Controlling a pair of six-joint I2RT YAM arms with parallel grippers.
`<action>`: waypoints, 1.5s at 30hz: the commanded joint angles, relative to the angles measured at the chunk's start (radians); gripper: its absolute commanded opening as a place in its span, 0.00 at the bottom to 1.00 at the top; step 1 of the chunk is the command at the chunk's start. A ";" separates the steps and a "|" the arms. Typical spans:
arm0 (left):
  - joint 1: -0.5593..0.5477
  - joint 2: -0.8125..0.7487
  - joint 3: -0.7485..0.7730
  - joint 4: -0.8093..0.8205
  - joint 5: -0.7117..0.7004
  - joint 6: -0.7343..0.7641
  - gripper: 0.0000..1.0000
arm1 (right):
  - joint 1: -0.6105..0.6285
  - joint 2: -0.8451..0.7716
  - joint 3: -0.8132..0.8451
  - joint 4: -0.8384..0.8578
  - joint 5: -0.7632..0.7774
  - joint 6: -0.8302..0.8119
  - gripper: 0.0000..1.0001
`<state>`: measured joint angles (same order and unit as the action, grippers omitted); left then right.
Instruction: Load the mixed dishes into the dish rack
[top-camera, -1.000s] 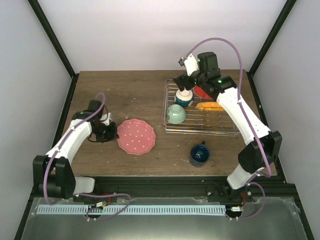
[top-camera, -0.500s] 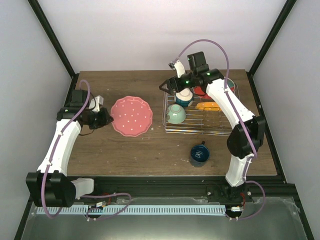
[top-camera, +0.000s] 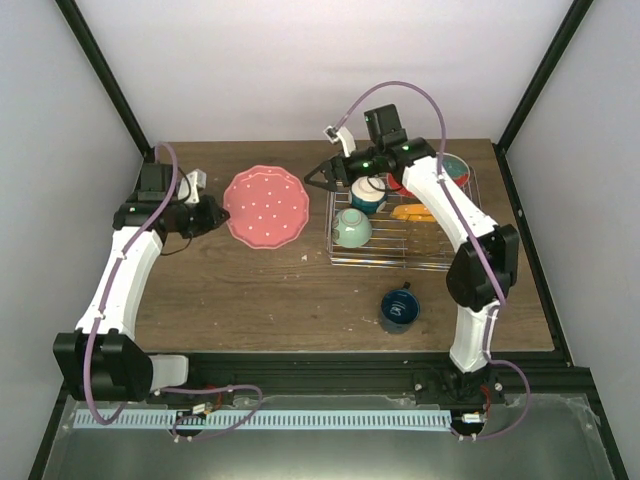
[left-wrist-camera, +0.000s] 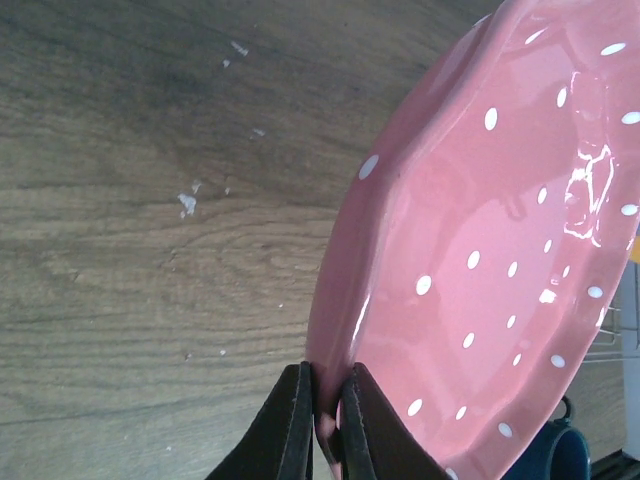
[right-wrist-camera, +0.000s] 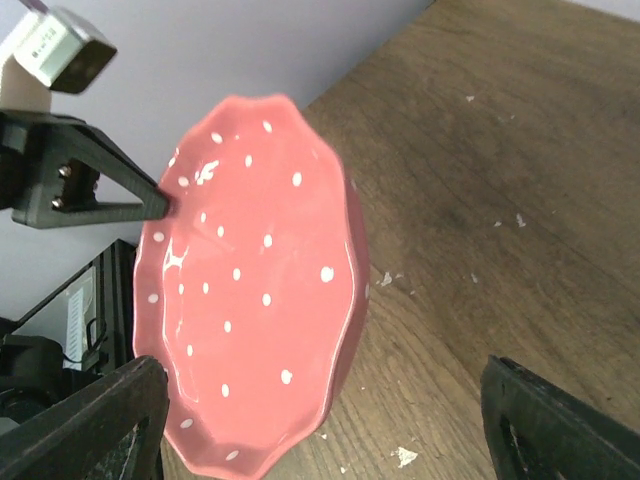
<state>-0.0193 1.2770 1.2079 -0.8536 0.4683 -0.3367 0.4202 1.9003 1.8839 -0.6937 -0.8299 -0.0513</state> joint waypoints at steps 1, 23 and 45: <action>0.002 -0.004 0.062 0.136 0.106 -0.032 0.00 | 0.043 0.047 0.001 0.017 -0.013 -0.014 0.86; -0.002 0.058 0.055 0.183 0.120 -0.031 0.00 | 0.100 0.154 0.088 0.038 -0.024 -0.007 0.01; 0.068 0.085 0.042 0.206 0.102 -0.110 1.00 | -0.022 0.001 0.151 -0.018 0.263 -0.220 0.01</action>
<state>0.0147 1.3659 1.2232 -0.6796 0.5777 -0.4114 0.4347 2.0537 1.9820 -0.7544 -0.5858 -0.1635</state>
